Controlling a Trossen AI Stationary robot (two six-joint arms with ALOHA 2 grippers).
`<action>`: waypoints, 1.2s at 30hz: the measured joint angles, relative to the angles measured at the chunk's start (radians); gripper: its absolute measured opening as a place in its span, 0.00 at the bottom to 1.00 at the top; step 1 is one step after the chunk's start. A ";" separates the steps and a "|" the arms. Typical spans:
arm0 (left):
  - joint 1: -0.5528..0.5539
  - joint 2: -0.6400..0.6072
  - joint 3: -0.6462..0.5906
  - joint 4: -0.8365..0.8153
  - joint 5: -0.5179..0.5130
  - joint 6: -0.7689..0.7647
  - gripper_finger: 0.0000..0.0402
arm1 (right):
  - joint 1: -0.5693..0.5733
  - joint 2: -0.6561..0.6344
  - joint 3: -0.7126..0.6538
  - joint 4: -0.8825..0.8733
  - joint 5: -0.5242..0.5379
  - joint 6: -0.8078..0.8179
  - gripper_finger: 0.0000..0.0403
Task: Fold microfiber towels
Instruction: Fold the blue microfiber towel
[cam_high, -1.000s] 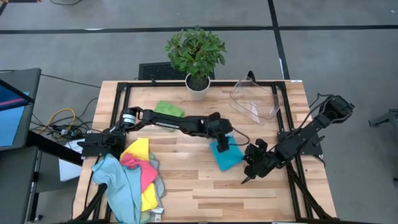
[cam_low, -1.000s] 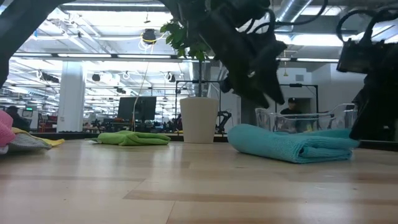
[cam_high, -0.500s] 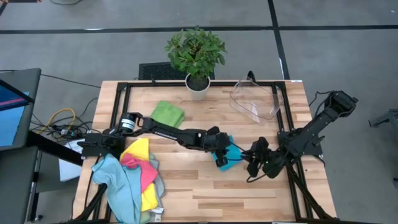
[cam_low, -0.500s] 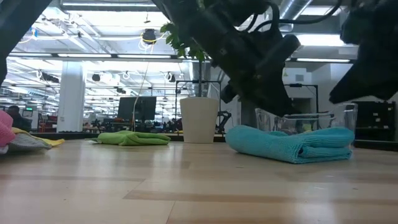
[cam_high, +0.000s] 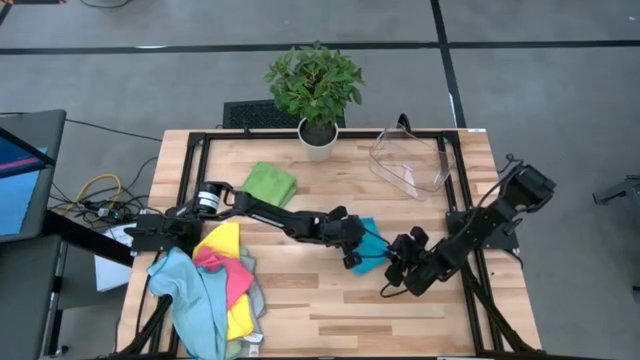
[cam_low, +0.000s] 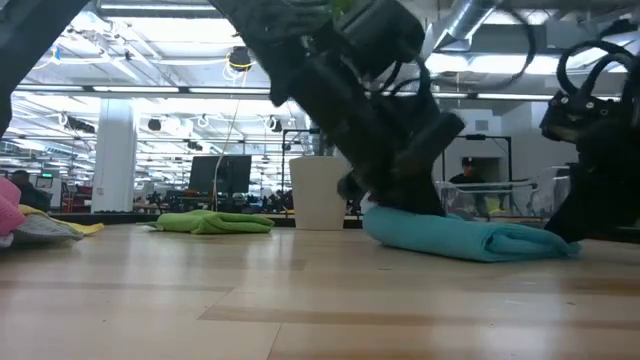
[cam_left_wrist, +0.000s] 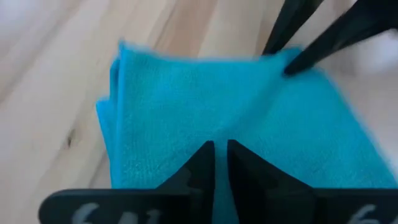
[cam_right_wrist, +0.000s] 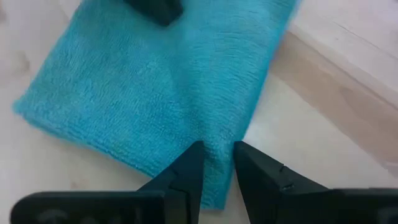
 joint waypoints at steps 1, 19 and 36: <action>0.003 0.000 -0.007 -0.007 0.002 -0.008 0.08 | 0.000 0.009 0.002 0.001 0.004 0.021 0.29; 0.060 -0.247 -0.008 -0.059 0.161 -0.012 0.16 | 0.004 -0.331 -0.002 -0.064 -0.060 0.142 0.33; 0.193 -0.224 -0.007 -0.335 0.368 -0.199 0.69 | -0.180 -0.278 0.123 -0.324 -0.398 0.234 0.52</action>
